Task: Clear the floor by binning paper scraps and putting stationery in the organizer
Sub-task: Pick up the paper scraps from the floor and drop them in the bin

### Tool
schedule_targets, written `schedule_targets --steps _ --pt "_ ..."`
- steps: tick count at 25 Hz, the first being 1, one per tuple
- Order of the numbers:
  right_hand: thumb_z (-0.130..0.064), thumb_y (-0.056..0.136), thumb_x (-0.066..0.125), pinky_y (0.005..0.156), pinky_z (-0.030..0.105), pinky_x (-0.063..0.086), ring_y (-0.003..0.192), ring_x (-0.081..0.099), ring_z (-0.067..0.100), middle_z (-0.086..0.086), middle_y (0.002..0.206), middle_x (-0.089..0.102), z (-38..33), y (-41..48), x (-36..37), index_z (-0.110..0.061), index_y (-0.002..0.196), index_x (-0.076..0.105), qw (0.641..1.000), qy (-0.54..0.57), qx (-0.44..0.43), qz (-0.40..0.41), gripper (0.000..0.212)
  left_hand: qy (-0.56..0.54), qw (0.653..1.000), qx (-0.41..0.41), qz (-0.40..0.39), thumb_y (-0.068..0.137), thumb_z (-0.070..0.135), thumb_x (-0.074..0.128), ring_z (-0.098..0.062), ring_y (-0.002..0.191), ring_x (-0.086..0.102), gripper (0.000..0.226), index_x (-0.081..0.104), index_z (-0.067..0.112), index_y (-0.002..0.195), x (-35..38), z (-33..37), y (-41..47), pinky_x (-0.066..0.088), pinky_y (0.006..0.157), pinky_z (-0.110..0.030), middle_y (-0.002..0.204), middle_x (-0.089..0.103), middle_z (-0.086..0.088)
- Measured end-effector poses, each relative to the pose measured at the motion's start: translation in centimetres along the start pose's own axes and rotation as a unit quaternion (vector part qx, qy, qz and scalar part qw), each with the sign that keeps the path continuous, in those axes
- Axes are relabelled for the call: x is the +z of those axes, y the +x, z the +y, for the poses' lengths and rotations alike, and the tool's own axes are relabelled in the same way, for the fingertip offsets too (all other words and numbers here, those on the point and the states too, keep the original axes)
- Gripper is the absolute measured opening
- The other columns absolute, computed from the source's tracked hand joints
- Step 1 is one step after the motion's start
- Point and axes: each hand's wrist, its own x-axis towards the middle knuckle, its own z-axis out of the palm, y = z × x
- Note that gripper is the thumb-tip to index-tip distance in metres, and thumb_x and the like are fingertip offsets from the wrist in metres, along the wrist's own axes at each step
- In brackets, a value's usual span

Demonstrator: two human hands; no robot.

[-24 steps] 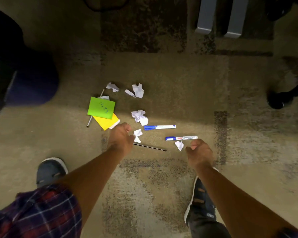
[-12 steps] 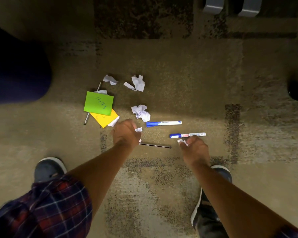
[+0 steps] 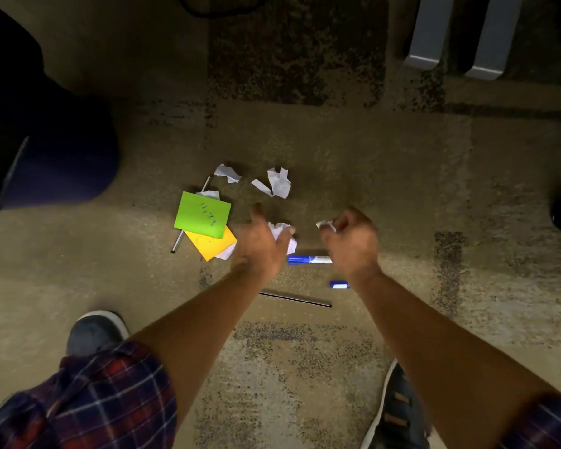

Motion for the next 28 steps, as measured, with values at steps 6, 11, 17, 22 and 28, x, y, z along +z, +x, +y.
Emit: schedule_targets --steps 6,11,17,22,28 --pt "-0.001 0.089 0.049 0.089 0.034 0.056 0.095 0.071 0.025 0.000 0.103 0.072 -4.0 5.1 0.8 -0.028 0.111 0.072 0.991 -0.021 -0.102 -0.083 0.043 0.264 0.961 0.052 -0.067 0.089 0.044 0.076 -0.036 0.118 0.060 0.079 0.034 0.017 0.150 0.8 0.2 1.1 0.055 0.098 -0.046 0.139 0.047 -0.021" --pt "-0.011 0.095 0.061 0.095 0.034 0.045 0.110 0.064 0.034 0.021 0.111 0.070 -6.2 6.6 2.7 -0.002 0.103 0.075 0.971 -0.137 -0.180 -0.076 0.019 0.169 0.972 0.135 -0.096 0.104 0.022 0.051 -0.041 0.110 0.066 0.037 0.057 0.018 0.140 1.0 -1.9 1.2 0.054 0.090 -0.047 0.124 0.064 -0.018" --pt "-0.025 0.086 0.079 0.100 0.042 0.048 0.115 0.058 0.037 0.023 0.126 0.057 -8.6 5.2 7.1 -0.001 0.119 0.063 0.960 -0.149 -0.221 -0.087 0.044 0.032 0.998 0.053 0.012 0.099 0.017 0.055 -0.042 0.099 0.068 0.031 0.067 0.014 0.127 -0.9 -4.9 1.7 0.048 0.080 -0.043 0.106 0.075 -0.018" --pt "-0.002 0.087 0.064 0.094 0.041 0.052 0.113 0.057 0.038 0.023 0.117 0.063 -8.9 4.9 9.1 -0.007 0.107 0.070 0.928 -0.229 -0.282 -0.081 0.021 -0.186 0.974 -0.101 0.077 0.102 0.041 0.060 -0.019 0.051 0.039 0.051 0.037 0.018 0.062 -2.8 -6.0 1.4 0.031 0.054 -0.033 0.052 0.043 0.006" --pt "0.003 0.081 0.066 0.073 0.030 0.057 0.074 0.071 0.023 0.011 0.089 0.078 -8.0 2.8 7.1 -0.017 0.088 0.077 0.981 -0.128 -0.085 -0.121 0.024 -0.323 0.933 -0.150 0.040 0.084 0.005 0.076 -0.005 0.042 0.029 0.038 0.043 0.016 0.068 -6.2 -6.9 -0.5 0.027 0.039 -0.018 0.056 0.041 0.004"
